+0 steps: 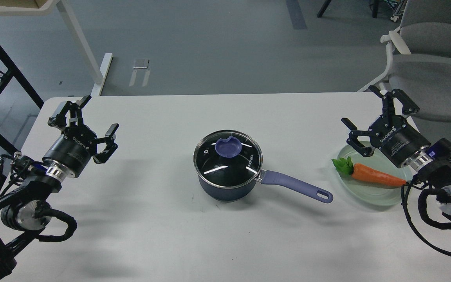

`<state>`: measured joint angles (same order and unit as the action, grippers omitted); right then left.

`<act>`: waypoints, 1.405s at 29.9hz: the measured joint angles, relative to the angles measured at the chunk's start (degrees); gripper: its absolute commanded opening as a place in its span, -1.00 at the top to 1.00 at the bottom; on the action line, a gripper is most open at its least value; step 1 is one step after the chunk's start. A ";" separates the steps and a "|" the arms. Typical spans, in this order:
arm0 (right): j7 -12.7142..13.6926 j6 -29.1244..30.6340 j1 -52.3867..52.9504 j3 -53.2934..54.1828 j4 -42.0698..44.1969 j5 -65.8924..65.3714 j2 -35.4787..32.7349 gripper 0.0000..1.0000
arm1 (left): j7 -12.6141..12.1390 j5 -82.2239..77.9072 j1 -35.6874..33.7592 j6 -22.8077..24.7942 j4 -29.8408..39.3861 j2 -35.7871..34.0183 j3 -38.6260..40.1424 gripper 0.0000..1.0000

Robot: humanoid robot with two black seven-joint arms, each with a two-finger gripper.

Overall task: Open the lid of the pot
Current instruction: 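Move the right gripper toward the purple pot handle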

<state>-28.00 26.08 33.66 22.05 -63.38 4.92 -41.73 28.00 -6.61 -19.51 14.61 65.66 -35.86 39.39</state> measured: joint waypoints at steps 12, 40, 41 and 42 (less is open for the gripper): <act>0.00 -0.83 2.88 0.70 -6.04 -5.76 -6.11 -0.99 | 0.00 0.02 -0.45 -0.03 -0.22 -0.98 0.13 -0.98; 0.00 -9.74 54.07 -42.70 -23.80 -89.67 -4.49 -0.99 | 0.00 -4.47 -4.35 0.90 3.70 -4.62 0.05 -0.98; 0.00 -10.59 54.54 -44.00 -23.56 -90.59 -3.50 -0.99 | 0.00 -4.51 -4.35 0.84 3.91 -4.65 0.07 -0.98; 0.00 -11.43 54.90 -45.25 -23.17 -91.46 -2.46 -0.99 | 0.00 -4.53 -4.35 0.81 4.12 -4.67 0.11 -0.98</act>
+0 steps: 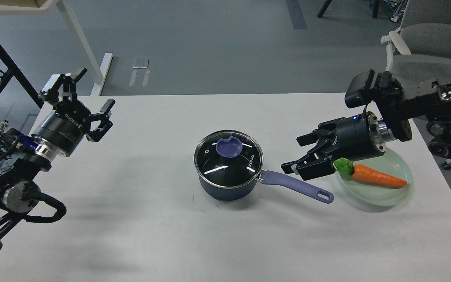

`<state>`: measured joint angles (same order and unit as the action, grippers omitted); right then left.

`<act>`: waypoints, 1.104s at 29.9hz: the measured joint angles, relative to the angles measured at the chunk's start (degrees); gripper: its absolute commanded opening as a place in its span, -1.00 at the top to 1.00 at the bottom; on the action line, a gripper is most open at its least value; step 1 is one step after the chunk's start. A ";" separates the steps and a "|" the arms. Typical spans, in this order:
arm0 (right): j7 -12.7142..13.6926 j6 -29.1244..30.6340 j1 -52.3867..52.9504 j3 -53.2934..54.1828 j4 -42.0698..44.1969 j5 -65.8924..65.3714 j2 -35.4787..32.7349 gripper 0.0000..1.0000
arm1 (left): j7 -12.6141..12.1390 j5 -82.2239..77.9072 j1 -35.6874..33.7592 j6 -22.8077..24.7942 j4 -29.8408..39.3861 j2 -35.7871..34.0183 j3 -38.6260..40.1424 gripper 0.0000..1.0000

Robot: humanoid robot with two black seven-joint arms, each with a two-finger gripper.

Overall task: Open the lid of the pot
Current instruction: 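Move the right gripper toward the purple pot handle, then grasp the purple pot handle with the right gripper to steady the pot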

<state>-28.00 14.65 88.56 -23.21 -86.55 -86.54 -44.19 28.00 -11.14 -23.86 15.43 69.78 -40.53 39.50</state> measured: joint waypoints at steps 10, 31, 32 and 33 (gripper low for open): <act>0.00 -4.28 -1.36 -7.34 4.60 -2.74 5.16 -0.99 | 0.00 -0.02 0.12 -0.07 0.27 -0.33 0.18 -0.98; 0.00 -7.83 -6.85 -10.80 7.07 -2.70 6.10 -0.23 | 0.00 -0.17 0.06 -0.22 1.86 -0.28 0.23 -0.98; 0.00 -8.00 -6.86 -10.85 7.12 -2.71 6.10 -0.19 | 0.00 -0.18 0.06 -0.22 1.92 -0.33 0.23 -0.98; 0.00 -8.12 -6.85 -10.87 7.16 -2.73 6.10 -0.15 | 0.00 -0.18 0.06 -0.22 1.97 -0.37 0.23 -0.98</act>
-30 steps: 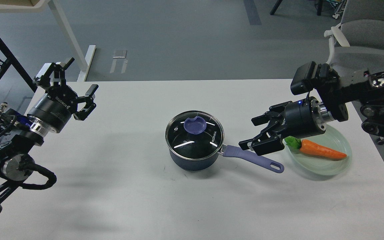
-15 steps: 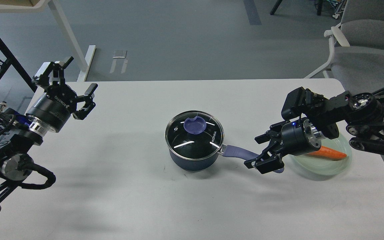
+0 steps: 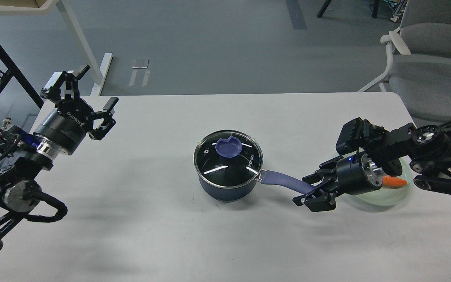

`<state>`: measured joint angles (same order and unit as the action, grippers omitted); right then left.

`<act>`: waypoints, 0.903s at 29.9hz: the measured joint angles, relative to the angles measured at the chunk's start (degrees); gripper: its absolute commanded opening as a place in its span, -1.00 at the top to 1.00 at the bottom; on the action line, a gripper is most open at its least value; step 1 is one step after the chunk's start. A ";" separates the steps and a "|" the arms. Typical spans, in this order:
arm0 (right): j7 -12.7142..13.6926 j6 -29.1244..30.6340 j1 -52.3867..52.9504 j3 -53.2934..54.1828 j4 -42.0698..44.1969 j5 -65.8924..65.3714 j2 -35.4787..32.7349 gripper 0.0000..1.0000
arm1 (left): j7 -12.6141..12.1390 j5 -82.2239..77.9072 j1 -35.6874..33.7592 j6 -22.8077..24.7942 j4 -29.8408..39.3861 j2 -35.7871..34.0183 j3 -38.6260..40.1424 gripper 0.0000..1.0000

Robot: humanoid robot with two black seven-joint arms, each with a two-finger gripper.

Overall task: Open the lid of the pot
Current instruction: 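Grasp the purple pot handle with the right gripper to steady the pot, then reach the left gripper over the pot to the purple lid knob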

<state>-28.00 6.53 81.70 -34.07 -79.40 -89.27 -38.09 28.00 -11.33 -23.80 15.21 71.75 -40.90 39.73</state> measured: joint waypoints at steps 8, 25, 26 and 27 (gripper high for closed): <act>0.00 -0.20 0.01 -0.03 0.12 -0.03 0.03 0.16 | 0.00 -0.69 0.07 -0.07 0.79 0.00 -0.03 -0.98; -0.01 -0.21 0.09 -0.04 1.00 -0.02 0.27 0.41 | 0.00 -6.48 -0.03 0.06 1.51 0.02 0.02 -0.98; -0.01 -0.21 0.09 -0.04 1.01 -0.02 0.27 0.41 | 0.00 -8.88 -0.19 0.10 1.56 0.02 0.09 -0.98; -0.01 -0.21 0.09 -0.04 1.01 -0.02 0.27 0.41 | 0.00 -11.07 -0.44 0.13 1.60 0.09 0.17 -0.98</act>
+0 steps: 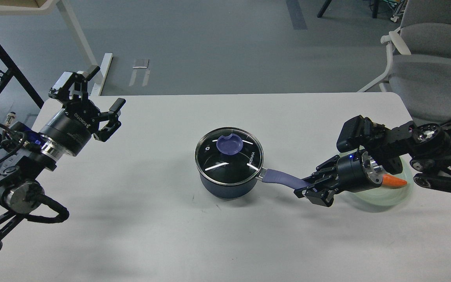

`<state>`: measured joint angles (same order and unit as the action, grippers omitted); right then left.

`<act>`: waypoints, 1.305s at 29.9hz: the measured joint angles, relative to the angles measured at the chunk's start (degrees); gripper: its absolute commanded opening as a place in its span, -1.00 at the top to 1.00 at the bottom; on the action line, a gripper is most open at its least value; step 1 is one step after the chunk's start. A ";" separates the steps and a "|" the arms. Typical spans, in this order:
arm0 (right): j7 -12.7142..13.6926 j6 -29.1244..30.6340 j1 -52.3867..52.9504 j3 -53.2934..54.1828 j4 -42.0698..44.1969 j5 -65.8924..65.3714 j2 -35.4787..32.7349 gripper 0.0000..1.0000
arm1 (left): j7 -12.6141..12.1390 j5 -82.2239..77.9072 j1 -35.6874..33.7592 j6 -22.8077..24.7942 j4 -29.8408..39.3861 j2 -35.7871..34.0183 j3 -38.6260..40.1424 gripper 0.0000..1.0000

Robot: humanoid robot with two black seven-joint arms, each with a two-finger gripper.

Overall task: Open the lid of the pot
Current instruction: 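Reach the left gripper over the pot to the purple lid knob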

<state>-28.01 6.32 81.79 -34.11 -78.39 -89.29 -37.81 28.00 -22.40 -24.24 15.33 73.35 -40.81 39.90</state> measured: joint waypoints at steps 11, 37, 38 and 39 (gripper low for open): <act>0.03 0.00 0.01 0.00 0.01 0.16 0.28 0.38 | 0.00 -37.32 -13.61 -0.12 1.09 3.44 -0.86 -0.98; 0.00 0.09 0.02 0.01 -0.01 0.26 0.37 0.34 | -0.01 -93.80 -35.60 -17.11 -12.38 19.96 -32.27 -0.98; 0.00 0.09 0.02 0.01 -0.01 0.26 0.37 0.34 | 0.00 -93.91 -35.43 -17.18 -12.81 20.08 -32.30 -0.98; 0.00 0.09 0.02 0.01 -0.01 0.26 0.37 0.34 | -0.01 -93.99 -35.09 -17.22 -13.24 20.16 -32.31 -0.98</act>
<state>-28.01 6.42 81.81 -34.10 -78.40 -89.03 -37.44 27.99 -116.39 -59.33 -1.89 60.11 -20.65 7.59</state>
